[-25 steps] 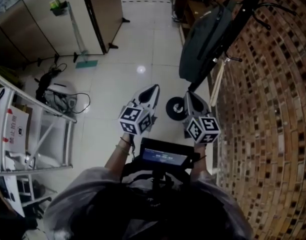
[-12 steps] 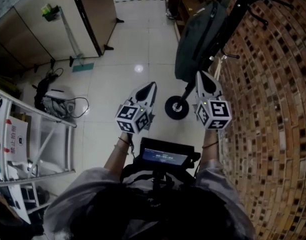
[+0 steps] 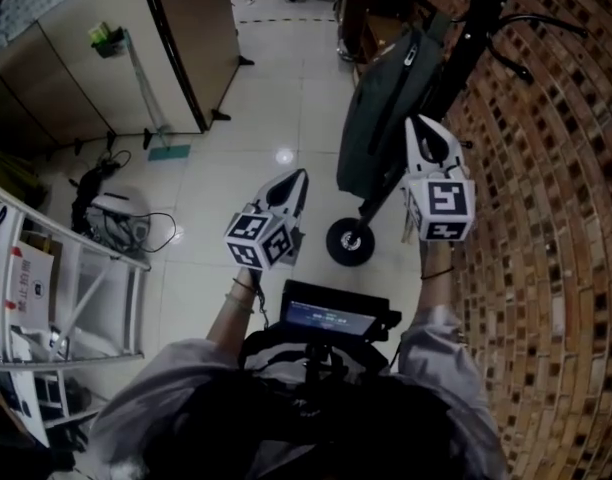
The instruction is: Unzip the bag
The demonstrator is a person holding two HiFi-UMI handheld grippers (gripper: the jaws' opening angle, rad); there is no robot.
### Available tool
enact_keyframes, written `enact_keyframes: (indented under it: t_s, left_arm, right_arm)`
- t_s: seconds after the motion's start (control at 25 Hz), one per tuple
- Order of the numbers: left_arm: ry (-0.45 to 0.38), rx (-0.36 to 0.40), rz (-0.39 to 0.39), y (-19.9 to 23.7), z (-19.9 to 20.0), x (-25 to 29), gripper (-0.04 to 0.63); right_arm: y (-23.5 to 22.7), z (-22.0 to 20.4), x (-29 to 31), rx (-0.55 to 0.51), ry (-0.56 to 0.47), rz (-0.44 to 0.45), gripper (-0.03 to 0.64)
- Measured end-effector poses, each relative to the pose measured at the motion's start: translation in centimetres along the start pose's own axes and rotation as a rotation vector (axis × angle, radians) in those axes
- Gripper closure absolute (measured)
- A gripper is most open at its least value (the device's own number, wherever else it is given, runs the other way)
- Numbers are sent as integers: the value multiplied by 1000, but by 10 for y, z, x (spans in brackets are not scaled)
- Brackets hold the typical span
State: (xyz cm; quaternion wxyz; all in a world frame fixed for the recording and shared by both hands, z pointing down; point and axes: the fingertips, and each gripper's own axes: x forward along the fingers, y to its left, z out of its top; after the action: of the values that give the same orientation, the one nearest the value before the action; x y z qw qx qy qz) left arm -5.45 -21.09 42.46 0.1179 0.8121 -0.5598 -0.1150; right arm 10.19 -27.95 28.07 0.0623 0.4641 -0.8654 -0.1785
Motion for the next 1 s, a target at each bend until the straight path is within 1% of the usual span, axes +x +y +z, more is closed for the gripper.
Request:
enact_keyframes:
  t_s: [0.04,0.08,0.16,0.24,0.32,0.44,0.52,0.64,0.76,0.84,1.0]
  left_arm:
    - [0,8,5,-1,0,5,586]
    - [1,16,9,-2,-1,9,586]
    - [9,33,13,-5,-3,16,586]
    - [19,52,18,-7,-5,20,586]
    - [26,65,28,-5,-6,22,586]
    - [18,38,52,3,-8,25,586]
    - [16,15,53,4,-9,29,586]
    - [30,28,34,1,-9,34,586]
    - [24,40,19,7,-2,40,586]
    - [16,26,3,12,3,45,586]
    - [19,8,-56,11,8,55,586]
  right_arm:
    - [-3,4,5,-19,-6,3,572]
    - [-5,7,10,-42,-11,4,563]
    - [-7,10,19,-101,-18,0,561]
    - [-6,13,28,-164,-23,-2,531]
    - [-2,18,35,-204,-33,5,525]
    - [3,25,45,-242,-57,13,525]
    - [4,29,48,-307,-49,7,525]
    - [5,27,50,-476,12,-4,525]
    - [8,24,52,-604,77,-42,523]
    - [10,22,55,-661,109,-54,522]
    - [12,17,61,-718,163,-71,522]
